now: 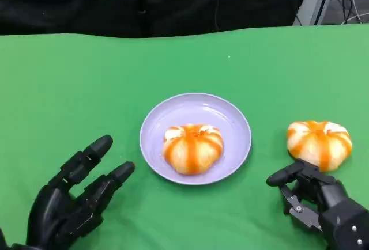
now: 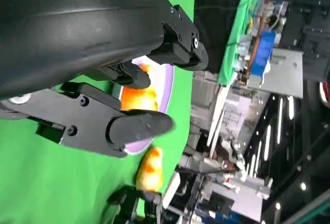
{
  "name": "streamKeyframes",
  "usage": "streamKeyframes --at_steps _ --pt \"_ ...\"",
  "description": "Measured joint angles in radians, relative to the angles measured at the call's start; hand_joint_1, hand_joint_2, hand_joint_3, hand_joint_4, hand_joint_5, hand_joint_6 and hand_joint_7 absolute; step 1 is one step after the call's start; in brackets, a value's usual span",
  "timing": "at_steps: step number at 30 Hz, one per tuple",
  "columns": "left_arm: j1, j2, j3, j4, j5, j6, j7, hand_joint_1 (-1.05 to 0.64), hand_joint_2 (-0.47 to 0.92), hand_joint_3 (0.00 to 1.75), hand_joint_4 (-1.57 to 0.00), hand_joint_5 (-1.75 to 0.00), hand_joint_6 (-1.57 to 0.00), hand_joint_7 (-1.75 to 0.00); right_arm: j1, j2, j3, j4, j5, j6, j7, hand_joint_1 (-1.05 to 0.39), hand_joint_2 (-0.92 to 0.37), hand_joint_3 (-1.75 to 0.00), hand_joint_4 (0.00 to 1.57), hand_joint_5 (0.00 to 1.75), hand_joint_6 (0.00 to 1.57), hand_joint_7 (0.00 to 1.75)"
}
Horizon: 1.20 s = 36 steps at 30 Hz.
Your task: Grasp the bread from the table and place it into the plate.
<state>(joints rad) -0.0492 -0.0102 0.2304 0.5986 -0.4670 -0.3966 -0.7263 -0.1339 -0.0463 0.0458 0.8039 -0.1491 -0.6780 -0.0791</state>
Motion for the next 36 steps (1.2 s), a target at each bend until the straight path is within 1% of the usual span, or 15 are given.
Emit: streamKeyframes --at_steps 6,10,13,14,16,17,18,19,20,21,22,23,25,29,36 --pt "-0.03 0.011 0.014 0.032 0.036 -0.021 0.033 0.1 0.92 0.64 -0.68 -0.03 -0.53 -0.02 -0.003 0.0 0.0 0.007 0.003 -0.003 0.001 -0.3 -0.92 -0.4 0.67 1.75 0.77 1.12" --pt "-0.049 0.027 0.024 0.051 0.052 -0.034 0.05 0.1 0.9 0.62 -0.8 -0.05 -0.69 -0.06 -0.005 0.0 0.0 0.01 0.003 -0.005 0.001 -0.29 -0.92 -0.4 0.67 1.75 0.77 1.12" --pt "-0.063 0.05 0.035 0.068 0.084 -0.061 0.082 0.1 0.86 0.64 -0.93 -0.05 -0.84 -0.06 -0.007 0.0 0.0 0.012 0.003 -0.005 0.0 -0.3 -0.92 -0.4 0.68 1.75 0.78 1.13" --pt "-0.069 0.057 0.037 0.077 0.098 -0.076 0.095 0.12 0.81 0.72 -1.12 -0.08 -1.01 -0.07 -0.008 0.0 0.0 0.013 0.003 -0.005 0.0 -0.3 -0.92 -0.4 0.68 1.75 0.78 1.13" --pt "-0.084 0.075 0.036 0.111 0.155 -0.147 0.138 0.13 0.71 0.92 -1.3 -0.1 -1.18 -0.06 -0.009 0.0 0.0 0.014 0.003 -0.005 -0.001 -0.3 -0.92 -0.4 0.68 1.75 0.77 1.13" --pt "-0.093 0.087 0.036 0.133 0.182 -0.192 0.157 0.14 0.63 1.06 -1.43 -0.19 -1.33 -0.1 -0.009 0.0 0.001 0.014 0.003 -0.004 -0.001 -0.3 -0.92 -0.4 0.68 1.75 0.77 1.13" --pt "-0.102 0.098 0.036 0.15 0.196 -0.223 0.164 0.15 0.58 1.13 -1.42 -0.35 -1.39 -0.12 -0.009 0.0 0.0 0.014 0.003 -0.004 -0.001 -0.3 -0.92 -0.4 0.68 1.75 0.77 1.13" --pt "-0.11 0.108 0.037 0.162 0.198 -0.237 0.167 0.14 0.54 1.19 -1.32 -0.71 -1.46 -0.21 -0.009 0.0 0.0 0.015 0.004 -0.005 -0.001 -0.3 -0.92 -0.4 0.68 1.75 0.77 1.13" --pt "-0.118 0.115 0.036 0.172 0.2 -0.243 0.168 0.13 0.53 1.2 -1.25 -0.93 -1.42 -0.38 -0.01 0.0 0.0 0.017 0.004 -0.006 0.0 -0.3 -0.92 -0.4 0.68 1.75 0.77 1.13" --pt "-0.122 0.12 0.036 0.175 0.206 -0.248 0.17 0.12 0.53 1.2 -1.21 -1.07 -1.33 -0.62 -0.01 0.0 0.0 0.018 0.007 -0.007 0.001 -0.3 -0.92 -0.4 0.68 1.75 0.77 1.14" --pt "-0.124 0.124 0.033 0.178 0.215 -0.259 0.171 0.11 0.52 1.2 -1.18 -1.16 -1.25 -0.82 -0.01 0.0 0.0 0.019 0.008 -0.009 0.002 -0.3 -0.92 -0.4 0.67 1.75 0.77 1.14" --pt "-0.124 0.127 0.03 0.181 0.225 -0.265 0.173 0.11 0.52 1.2 -1.17 -1.2 -1.22 -0.9 -0.01 0.0 0.0 0.02 0.008 -0.011 0.002 -0.3 -0.92 -0.4 0.67 1.75 0.76 1.14" --pt "-0.124 0.13 0.024 0.19 0.235 -0.277 0.177 0.11 0.52 1.2 -1.16 -1.22 -1.19 -0.96 -0.01 0.0 0.0 0.021 0.008 -0.012 0.002 -0.3 -0.92 -0.4 0.67 1.75 0.76 1.14" --pt "-0.124 0.13 0.013 0.193 0.24 -0.279 0.183 0.12 0.53 1.25 -1.11 -1.39 -1.1 -1.15 -0.011 0.0 -0.001 0.022 0.008 -0.012 0.002 -0.3 -0.92 -0.4 0.68 1.75 0.77 1.15" --pt "-0.124 0.134 0.013 0.213 0.247 -0.299 0.206 0.1 0.53 1.28 -1.07 -1.49 -1.05 -1.27 -0.011 -0.001 -0.001 0.022 0.008 -0.011 0.002 -0.3 -0.92 -0.4 0.67 1.75 0.77 1.13"
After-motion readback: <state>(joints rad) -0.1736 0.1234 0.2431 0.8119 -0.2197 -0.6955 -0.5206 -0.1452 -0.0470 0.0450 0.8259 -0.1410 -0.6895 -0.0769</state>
